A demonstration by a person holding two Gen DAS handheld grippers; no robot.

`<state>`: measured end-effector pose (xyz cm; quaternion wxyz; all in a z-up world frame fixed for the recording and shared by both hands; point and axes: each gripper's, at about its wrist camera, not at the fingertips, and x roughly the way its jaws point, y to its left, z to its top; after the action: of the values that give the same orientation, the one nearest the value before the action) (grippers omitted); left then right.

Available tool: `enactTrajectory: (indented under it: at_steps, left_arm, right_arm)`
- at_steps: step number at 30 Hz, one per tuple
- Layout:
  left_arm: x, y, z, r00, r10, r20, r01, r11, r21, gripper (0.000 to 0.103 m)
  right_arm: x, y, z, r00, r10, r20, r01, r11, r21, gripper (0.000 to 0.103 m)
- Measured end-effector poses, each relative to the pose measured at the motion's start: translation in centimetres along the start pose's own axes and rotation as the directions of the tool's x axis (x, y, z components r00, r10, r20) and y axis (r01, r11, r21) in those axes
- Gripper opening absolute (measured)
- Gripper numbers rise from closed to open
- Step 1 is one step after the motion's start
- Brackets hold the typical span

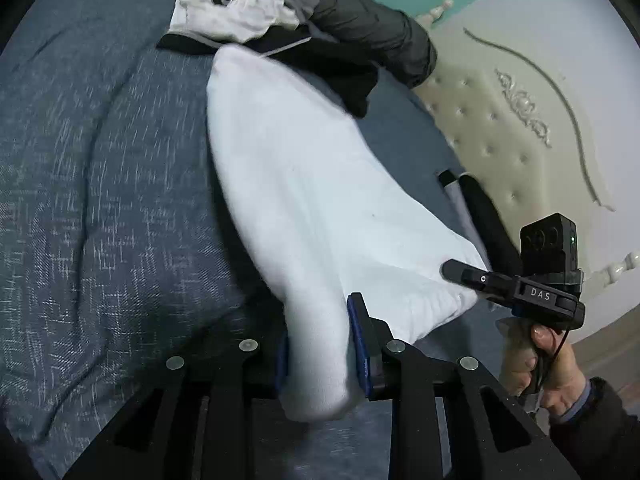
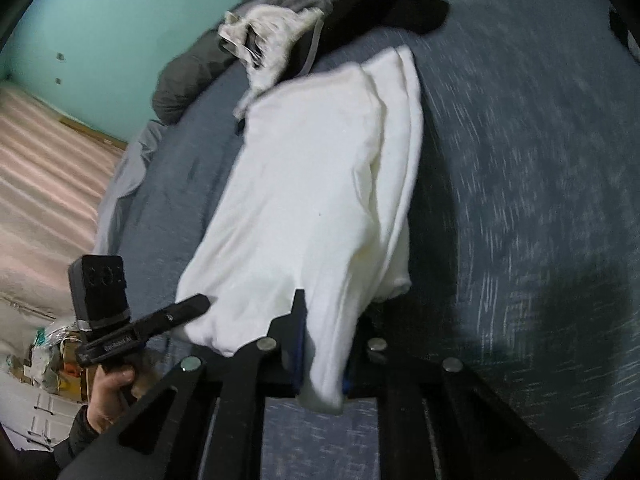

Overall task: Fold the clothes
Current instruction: 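Grasp the end of the white strip with the left tool and lift it, then carry the lifted strip with the left tool toward the clothes stack by the headboard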

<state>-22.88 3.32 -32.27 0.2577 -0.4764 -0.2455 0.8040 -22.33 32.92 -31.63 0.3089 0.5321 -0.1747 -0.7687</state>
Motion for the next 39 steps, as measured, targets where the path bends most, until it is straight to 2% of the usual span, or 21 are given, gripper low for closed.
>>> enactTrajectory:
  at_steps: [4, 11, 19, 32, 39]
  left_arm:
    - [-1.6, -2.6, 1.3, 1.000, -0.005, 0.017, 0.005, 1.000, 0.015, 0.028]
    - [-5.1, -9.5, 3.9, 0.999, 0.011, 0.043, -0.016, 0.994, 0.110, 0.028]
    - [-7.6, -17.5, 4.9, 0.997, -0.002, 0.076, -0.013, 0.979, 0.201, 0.028]
    - [-6.8, -26.3, 4.6, 0.996, -0.063, 0.067, 0.043, 0.963, 0.268, 0.028]
    - [-6.1, -30.4, 6.1, 0.994, -0.077, 0.082, 0.049, 0.952, 0.303, 0.028]
  right_arm:
    - [-2.9, 1.1, 0.6, 0.999, 0.030, 0.040, -0.028, 0.999, -0.039, 0.012]
    - [-8.2, 2.5, 2.0, 0.993, 0.075, 0.093, -0.070, 0.996, -0.062, 0.012]
    - [-16.1, 5.1, 3.4, 0.984, 0.070, 0.161, -0.048, 0.990, -0.133, 0.012]
    - [-25.8, 3.7, 2.9, 0.966, 0.053, 0.255, -0.018, 0.991, -0.136, 0.012]
    - [-29.4, 2.8, 4.5, 0.957, 0.040, 0.288, -0.002, 0.992, -0.129, 0.012]
